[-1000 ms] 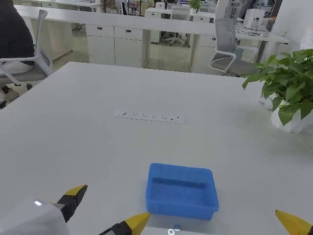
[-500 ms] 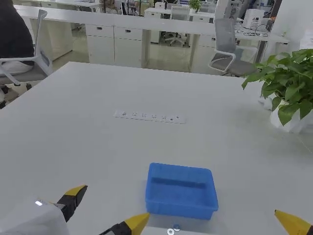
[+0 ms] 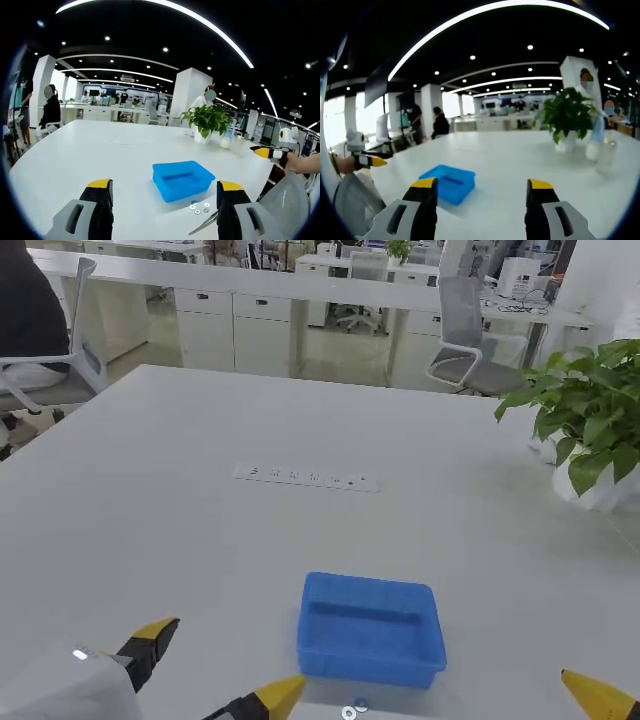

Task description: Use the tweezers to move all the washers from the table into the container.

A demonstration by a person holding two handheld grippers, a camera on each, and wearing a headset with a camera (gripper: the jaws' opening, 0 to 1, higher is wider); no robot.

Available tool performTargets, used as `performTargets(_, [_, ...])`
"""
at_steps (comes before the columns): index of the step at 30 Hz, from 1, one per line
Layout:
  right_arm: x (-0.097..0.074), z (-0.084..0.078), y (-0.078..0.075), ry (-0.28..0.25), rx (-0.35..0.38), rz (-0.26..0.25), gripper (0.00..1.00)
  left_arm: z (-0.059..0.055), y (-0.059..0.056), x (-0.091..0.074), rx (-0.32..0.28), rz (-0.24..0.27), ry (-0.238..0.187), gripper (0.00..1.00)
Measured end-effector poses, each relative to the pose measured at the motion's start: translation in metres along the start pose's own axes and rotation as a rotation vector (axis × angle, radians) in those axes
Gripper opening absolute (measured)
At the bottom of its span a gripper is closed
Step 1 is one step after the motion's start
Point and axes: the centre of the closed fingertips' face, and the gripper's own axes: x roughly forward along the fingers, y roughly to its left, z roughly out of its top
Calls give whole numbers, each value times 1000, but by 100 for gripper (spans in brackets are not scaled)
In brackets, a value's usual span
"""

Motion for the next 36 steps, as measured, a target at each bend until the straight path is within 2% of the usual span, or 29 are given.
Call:
performTargets(7, [-1, -2, 0, 18, 3, -3, 69, 1, -1, -1, 8, -10, 5, 82])
performTargets(11, [-1, -15, -4, 105, -87, -26, 72, -3, -4, 1, 31, -34, 30, 81])
performTargets(14, [1, -14, 3, 114, -118, -1, 71, -7, -10, 3, 58, -64, 55, 80])
performTargets(16, [2, -21, 8, 164, -140, 22, 71, -11, -15, 4, 87, -87, 81, 80])
performTargets(18, [2, -33, 12, 248, -139, 36, 74, -14, -19, 5, 116, -105, 100, 80])
performTargets(20, [4, -38, 14, 288, -202, 52, 74, -15, -22, 5, 137, -115, 110, 79])
performTargets(21, [4, -39, 17, 296, -215, 64, 73, -16, -23, 5, 141, -119, 114, 79])
performTargets(23, [8, -35, 26, 282, -194, 85, 71, -18, -24, 6, 141, -131, 127, 79])
performTargets(25, [13, -32, 40, 271, -179, 131, 69, -21, -26, 6, 139, -150, 145, 79])
performTargets(27, [16, -33, 53, 275, -183, 177, 63, -23, -28, 6, 144, -161, 162, 76])
performTargets(29, [21, -36, 69, 286, -203, 233, 55, -24, -31, 6, 156, -180, 170, 71])
performTargets(31, [25, -42, 84, 310, -225, 285, 51, -27, -35, 7, 172, -210, 196, 67])
performTargets(32, [27, -49, 87, 331, -238, 312, 47, -31, -38, 7, 188, -229, 219, 63])
performTargets(34, [30, -53, 95, 339, -259, 350, 42, -38, -42, 8, 215, -266, 252, 58])
performTargets(36, [32, -58, 103, 358, -271, 376, 37, -44, -44, 9, 237, -281, 282, 52])
